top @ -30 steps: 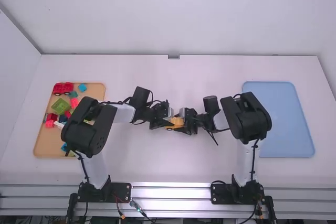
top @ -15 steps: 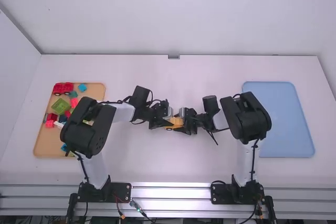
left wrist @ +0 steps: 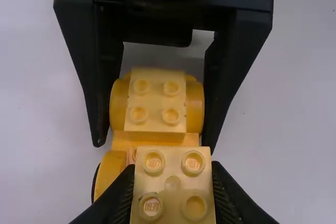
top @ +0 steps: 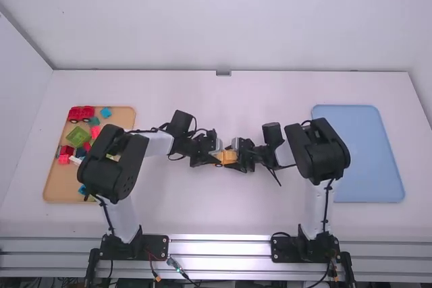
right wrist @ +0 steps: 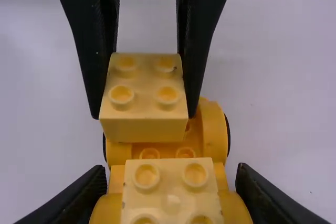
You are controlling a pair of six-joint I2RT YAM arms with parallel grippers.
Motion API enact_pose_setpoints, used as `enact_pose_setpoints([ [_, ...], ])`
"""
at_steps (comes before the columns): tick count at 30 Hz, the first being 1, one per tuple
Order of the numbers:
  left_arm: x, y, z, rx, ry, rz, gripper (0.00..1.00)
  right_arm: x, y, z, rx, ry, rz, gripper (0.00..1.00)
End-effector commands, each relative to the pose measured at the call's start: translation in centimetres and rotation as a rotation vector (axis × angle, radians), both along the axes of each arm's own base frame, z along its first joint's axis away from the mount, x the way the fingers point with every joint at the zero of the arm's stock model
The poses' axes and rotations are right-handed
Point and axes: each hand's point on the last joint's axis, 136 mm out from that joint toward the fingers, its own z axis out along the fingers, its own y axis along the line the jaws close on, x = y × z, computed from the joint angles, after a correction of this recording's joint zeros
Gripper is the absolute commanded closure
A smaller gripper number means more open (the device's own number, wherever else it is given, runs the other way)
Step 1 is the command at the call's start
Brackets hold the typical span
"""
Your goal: Assemble lego blocks to make yellow taxi
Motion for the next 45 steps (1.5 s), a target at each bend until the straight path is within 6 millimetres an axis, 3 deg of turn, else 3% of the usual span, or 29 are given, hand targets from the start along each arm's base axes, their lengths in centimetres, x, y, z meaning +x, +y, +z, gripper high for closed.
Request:
enact_pose_setpoints([
  [1, 0.2, -0.3, 1.0, -0.022, -0.04, -0.027, 0.87, -0.1, -0.2, -0.4, -0.004, 0.014, -0.002, 0.45],
  [9, 0.8, -0.5, 0.9, -0.036, -0.058, -0.019, 0.87, -0.5, -0.1, -0.3, 0.006, 0.023, 0.014, 0.45],
  [45, 0.2, -1.2, 0.2, -0.057, -0.038, -0.045, 0.91, -0.1, 0.0, 0.0, 0.014, 0.005, 0.008, 0.45],
])
